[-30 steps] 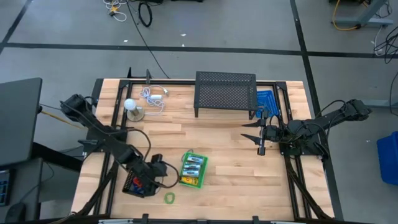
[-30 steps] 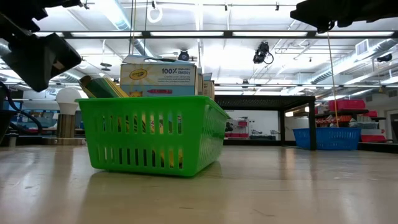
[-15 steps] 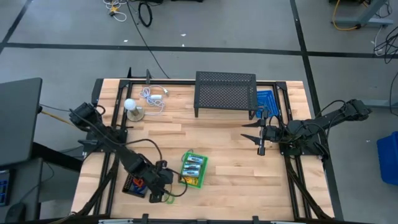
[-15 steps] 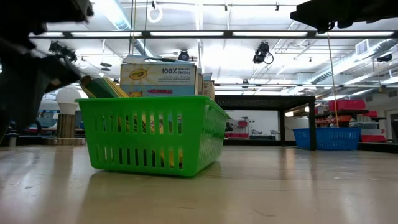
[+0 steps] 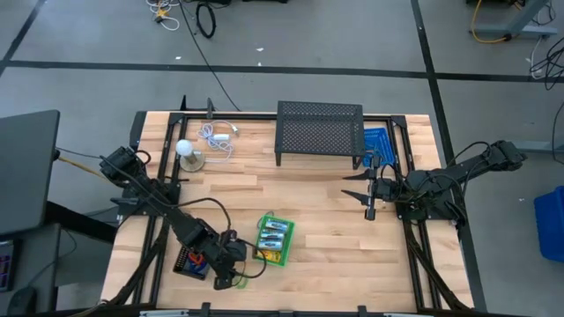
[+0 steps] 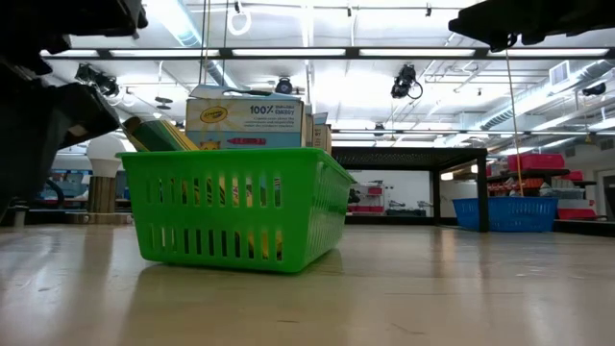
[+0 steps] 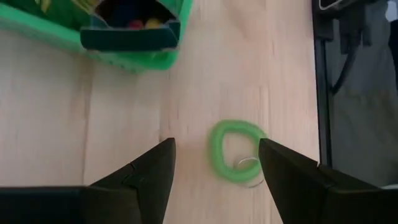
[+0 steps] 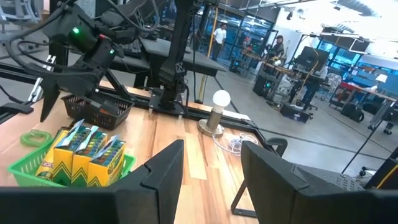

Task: Pick & Place Office Desk Supplies
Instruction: Put the green spring keychain into the black bin

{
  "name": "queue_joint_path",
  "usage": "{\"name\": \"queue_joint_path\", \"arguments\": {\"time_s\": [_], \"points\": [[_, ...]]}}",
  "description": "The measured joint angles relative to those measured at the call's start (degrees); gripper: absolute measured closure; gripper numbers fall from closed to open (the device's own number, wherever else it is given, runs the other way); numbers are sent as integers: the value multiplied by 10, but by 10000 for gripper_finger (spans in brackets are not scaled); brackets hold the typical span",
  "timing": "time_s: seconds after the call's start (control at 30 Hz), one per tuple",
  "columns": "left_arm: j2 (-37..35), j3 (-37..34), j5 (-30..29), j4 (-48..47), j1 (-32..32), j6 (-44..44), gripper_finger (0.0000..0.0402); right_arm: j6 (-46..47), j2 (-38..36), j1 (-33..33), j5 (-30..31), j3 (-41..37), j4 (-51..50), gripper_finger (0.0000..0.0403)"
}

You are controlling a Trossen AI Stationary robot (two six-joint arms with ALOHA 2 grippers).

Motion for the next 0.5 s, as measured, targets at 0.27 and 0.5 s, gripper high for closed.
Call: {"name": "queue_joint_path", "arguments": {"time_s": [0.27, 0.5], "points": [[31, 0, 10, -3, 0, -22, 163, 0, 0, 0, 0, 0, -3, 231], [71, 21, 40, -12, 0, -24, 163, 0, 0, 0, 0, 0, -5, 231]]}}
